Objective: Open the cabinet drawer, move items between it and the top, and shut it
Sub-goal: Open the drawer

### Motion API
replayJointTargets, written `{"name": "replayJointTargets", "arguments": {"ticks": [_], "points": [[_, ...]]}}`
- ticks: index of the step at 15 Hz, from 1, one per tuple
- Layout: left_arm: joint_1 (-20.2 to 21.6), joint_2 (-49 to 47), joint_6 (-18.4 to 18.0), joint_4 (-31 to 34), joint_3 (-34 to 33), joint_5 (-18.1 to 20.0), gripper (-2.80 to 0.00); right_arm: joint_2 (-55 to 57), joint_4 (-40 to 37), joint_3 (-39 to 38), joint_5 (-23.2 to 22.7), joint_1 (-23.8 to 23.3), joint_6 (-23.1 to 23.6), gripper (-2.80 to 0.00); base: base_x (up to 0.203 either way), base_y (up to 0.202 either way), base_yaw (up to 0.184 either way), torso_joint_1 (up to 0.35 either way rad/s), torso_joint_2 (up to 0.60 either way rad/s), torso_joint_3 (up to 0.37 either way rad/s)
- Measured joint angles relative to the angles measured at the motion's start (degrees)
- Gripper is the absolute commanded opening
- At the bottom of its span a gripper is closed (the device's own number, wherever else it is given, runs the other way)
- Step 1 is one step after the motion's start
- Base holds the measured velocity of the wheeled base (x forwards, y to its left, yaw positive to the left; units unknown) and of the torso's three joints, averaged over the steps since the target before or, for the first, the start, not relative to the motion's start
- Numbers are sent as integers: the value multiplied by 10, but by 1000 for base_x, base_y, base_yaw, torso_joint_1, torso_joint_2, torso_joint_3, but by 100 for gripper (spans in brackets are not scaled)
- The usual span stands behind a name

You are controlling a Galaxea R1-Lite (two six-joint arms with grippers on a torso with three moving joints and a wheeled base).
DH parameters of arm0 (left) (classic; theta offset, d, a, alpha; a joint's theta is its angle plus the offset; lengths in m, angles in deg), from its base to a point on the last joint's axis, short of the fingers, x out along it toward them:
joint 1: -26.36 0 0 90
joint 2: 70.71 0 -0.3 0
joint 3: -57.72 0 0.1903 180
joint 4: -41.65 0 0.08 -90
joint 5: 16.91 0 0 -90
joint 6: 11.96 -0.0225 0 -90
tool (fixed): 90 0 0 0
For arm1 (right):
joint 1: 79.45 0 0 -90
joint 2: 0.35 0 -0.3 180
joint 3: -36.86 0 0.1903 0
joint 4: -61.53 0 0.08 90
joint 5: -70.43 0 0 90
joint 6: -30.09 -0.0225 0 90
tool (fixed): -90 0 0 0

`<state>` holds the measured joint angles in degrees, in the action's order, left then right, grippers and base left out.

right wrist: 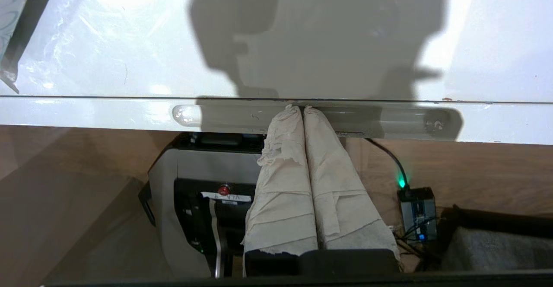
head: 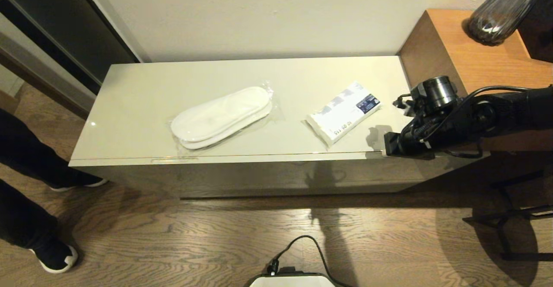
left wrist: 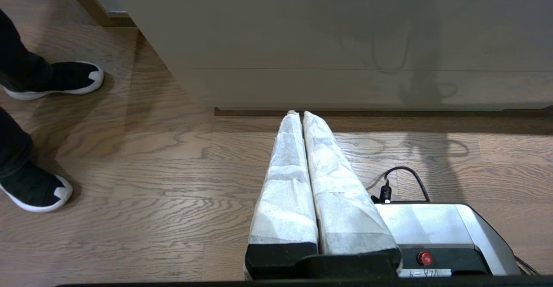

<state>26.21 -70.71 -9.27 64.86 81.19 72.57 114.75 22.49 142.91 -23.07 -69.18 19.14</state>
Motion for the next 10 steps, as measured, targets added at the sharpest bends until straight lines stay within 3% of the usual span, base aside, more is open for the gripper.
{"name": "replayJointTargets", "arguments": {"ticks": [10], "points": [[0,0,0,0,0,0,-280,9,-28,-9,5,-1,-4,-280,0,0,0,0,0,0]]}}
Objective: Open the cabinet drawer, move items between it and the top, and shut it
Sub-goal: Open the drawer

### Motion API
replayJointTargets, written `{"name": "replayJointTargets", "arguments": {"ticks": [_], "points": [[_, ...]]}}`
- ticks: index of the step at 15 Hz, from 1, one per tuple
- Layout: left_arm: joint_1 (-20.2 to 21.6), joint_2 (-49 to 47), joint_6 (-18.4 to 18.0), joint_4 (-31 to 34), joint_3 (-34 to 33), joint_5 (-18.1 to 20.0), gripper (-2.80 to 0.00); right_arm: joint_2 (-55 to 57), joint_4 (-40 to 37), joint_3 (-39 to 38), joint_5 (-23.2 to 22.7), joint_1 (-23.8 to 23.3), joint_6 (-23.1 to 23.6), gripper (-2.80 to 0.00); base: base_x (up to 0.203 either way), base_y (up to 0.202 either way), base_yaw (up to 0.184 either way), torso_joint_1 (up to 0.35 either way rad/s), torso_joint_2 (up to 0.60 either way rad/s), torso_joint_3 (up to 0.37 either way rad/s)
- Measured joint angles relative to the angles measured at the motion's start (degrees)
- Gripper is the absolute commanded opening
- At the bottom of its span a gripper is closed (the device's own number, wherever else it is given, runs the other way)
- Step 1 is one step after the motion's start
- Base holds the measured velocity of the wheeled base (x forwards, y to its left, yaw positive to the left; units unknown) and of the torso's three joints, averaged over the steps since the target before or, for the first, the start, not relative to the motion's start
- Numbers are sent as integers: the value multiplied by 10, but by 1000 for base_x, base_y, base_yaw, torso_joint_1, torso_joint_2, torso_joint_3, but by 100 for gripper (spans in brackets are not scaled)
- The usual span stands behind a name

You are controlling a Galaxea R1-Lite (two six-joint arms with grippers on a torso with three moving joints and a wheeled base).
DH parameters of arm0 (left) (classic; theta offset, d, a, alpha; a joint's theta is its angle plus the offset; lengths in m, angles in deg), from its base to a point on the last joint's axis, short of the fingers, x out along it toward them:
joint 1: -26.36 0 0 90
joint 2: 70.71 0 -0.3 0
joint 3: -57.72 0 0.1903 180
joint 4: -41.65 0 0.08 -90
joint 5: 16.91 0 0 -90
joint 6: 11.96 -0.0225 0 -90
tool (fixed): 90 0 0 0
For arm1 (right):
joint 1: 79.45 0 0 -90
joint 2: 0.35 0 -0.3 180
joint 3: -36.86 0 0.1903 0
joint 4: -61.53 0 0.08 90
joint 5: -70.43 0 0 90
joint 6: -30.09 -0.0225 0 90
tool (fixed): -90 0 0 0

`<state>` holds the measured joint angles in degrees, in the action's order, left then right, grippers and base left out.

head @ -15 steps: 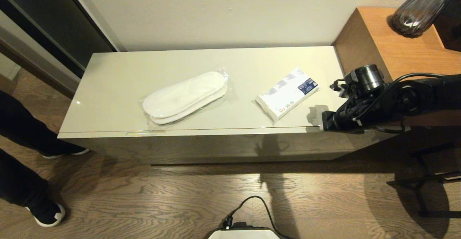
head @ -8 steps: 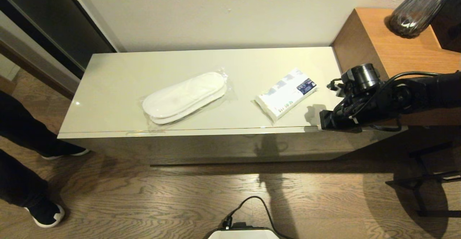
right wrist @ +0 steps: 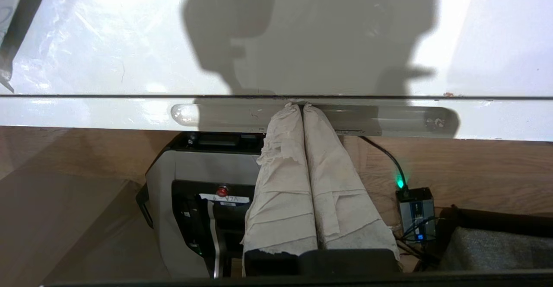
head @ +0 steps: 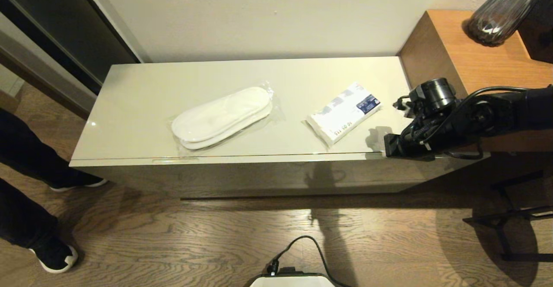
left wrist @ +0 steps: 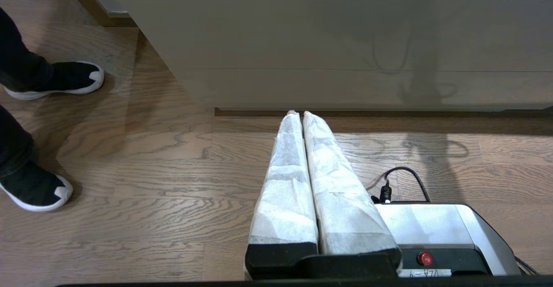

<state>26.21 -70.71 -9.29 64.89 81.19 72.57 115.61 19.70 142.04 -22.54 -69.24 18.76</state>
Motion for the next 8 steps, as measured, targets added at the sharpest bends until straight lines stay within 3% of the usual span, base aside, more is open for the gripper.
{"name": "replayJointTargets", "arguments": {"ticks": [8], "points": [[0,0,0,0,0,0,-280,-24,6,-51,0,0,-23,-280,0,0,0,0,0,0]]}}
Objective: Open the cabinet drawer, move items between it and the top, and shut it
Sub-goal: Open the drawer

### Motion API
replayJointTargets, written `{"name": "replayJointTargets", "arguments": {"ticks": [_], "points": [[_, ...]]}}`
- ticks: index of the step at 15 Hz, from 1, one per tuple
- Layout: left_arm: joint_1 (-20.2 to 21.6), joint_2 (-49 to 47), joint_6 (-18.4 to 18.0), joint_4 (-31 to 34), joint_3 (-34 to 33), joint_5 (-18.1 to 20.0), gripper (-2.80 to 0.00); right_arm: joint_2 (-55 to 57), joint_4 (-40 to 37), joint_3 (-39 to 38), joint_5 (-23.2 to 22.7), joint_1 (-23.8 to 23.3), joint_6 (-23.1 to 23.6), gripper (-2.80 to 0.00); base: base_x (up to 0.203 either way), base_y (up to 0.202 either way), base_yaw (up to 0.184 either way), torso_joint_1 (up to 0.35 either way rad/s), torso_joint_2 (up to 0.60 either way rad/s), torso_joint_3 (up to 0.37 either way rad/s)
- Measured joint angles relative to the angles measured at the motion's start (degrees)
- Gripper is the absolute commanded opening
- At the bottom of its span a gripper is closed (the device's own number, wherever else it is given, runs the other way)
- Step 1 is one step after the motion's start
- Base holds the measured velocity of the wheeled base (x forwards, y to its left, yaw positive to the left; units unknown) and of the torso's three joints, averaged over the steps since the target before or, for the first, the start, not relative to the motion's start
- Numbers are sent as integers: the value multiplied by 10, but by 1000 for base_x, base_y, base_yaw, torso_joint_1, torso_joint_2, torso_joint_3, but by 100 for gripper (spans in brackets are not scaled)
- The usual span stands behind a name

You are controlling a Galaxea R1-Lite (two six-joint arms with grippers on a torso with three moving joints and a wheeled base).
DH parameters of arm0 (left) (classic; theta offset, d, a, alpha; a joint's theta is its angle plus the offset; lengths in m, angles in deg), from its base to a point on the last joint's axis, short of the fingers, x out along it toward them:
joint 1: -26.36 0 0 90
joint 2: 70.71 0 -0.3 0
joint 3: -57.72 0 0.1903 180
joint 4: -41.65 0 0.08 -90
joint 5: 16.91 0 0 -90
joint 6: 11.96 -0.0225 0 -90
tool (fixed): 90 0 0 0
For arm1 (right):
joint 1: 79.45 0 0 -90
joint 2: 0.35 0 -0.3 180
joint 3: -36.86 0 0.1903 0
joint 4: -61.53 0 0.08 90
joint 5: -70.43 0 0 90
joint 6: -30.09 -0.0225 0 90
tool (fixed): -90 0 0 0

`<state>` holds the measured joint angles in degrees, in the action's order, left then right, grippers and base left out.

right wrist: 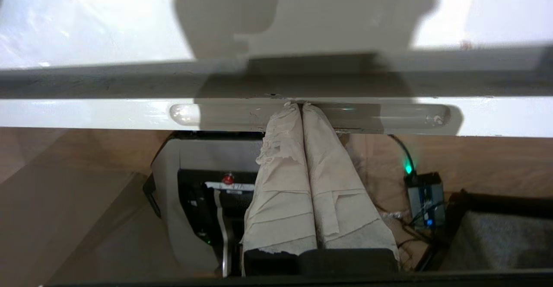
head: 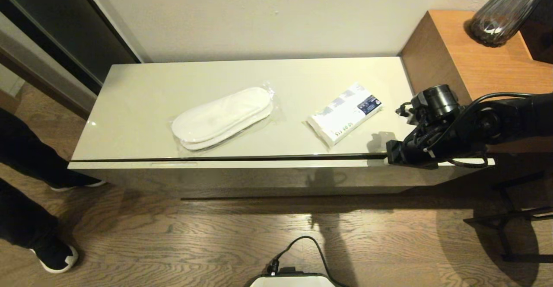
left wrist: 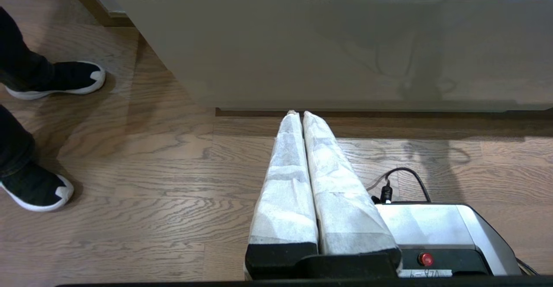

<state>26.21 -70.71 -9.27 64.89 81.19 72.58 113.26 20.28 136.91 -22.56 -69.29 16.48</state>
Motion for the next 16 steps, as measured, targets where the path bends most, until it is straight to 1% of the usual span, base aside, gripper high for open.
{"name": "replayJointTargets", "arguments": {"ticks": [4,8,12,16], "points": [[0,0,0,0,0,0,-280,-22,-3,-39,0,1,-3,-280,0,0,0,0,0,0],[0,0,0,0,0,0,-280,-47,25,-101,0,1,-7,-280,0,0,0,0,0,0],[0,0,0,0,0,0,-280,-75,44,-147,0,1,-16,-280,0,0,0,0,0,0],[0,0,0,0,0,0,-280,-116,66,-214,0,11,-35,-280,0,0,0,0,0,0]]}}
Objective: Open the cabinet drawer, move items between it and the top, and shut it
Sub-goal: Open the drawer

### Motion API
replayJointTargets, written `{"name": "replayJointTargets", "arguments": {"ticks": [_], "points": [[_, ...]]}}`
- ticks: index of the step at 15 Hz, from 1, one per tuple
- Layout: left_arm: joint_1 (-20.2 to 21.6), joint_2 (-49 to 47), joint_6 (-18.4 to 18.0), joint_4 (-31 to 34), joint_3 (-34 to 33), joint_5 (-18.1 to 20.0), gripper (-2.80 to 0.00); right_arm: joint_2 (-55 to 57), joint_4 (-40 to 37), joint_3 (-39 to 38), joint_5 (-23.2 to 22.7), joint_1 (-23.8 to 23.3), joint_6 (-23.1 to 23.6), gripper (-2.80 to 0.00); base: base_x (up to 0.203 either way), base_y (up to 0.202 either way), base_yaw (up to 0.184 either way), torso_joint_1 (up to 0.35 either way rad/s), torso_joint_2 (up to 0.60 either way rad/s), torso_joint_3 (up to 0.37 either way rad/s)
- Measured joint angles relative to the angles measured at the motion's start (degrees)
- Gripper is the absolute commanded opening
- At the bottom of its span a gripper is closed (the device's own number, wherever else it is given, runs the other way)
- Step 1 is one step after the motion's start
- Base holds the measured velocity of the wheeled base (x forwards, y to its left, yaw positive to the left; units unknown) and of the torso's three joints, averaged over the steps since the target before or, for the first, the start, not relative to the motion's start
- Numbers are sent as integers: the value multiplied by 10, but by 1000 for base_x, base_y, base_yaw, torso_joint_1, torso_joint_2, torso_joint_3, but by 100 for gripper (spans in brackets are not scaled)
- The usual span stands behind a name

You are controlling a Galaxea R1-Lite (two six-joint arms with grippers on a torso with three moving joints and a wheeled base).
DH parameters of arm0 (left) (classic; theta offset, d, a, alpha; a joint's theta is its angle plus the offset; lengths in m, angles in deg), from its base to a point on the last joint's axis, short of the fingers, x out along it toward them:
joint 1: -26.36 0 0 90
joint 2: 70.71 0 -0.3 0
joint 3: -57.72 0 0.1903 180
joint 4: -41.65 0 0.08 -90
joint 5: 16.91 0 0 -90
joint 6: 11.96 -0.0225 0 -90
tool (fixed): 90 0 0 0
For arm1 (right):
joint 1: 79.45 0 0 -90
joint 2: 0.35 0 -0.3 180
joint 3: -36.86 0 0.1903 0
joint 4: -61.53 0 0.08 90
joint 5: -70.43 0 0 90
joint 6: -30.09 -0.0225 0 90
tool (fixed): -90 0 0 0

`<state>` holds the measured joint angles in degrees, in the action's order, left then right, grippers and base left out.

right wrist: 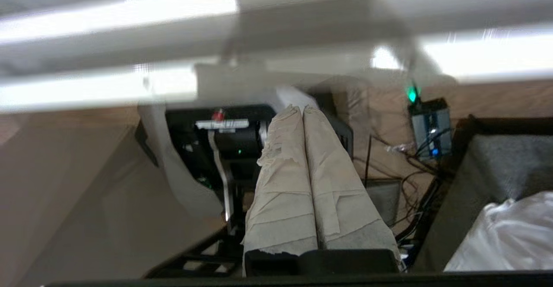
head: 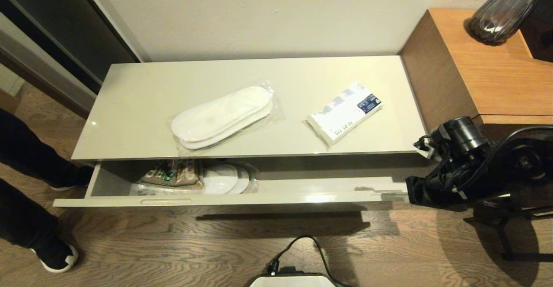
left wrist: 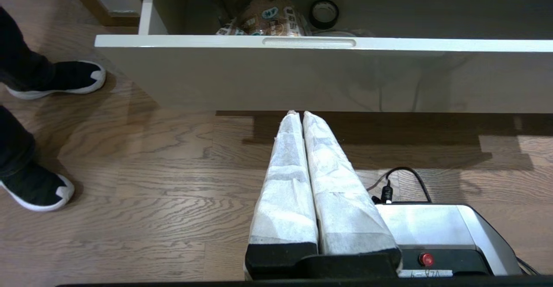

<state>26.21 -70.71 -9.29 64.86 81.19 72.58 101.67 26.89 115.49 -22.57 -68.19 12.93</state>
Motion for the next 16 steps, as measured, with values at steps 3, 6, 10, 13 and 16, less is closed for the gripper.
{"name": "replayJointTargets", "arguments": {"ticks": [3,6,10,13,16], "points": [[0,0,0,0,0,0,-280,-31,9,-42,0,9,-13,-280,0,0,0,0,0,0],[0,0,0,0,0,0,-280,-43,11,-52,0,11,-13,-280,0,0,0,0,0,0],[0,0,0,0,0,0,-280,-31,11,-30,-1,11,-14,-280,0,0,0,0,0,0],[0,0,0,0,0,0,-280,-10,39,-17,1,10,-20,-280,0,0,0,0,0,0],[0,0,0,0,0,0,-280,21,107,-17,10,10,-28,-280,0,0,0,0,0,0]]}}
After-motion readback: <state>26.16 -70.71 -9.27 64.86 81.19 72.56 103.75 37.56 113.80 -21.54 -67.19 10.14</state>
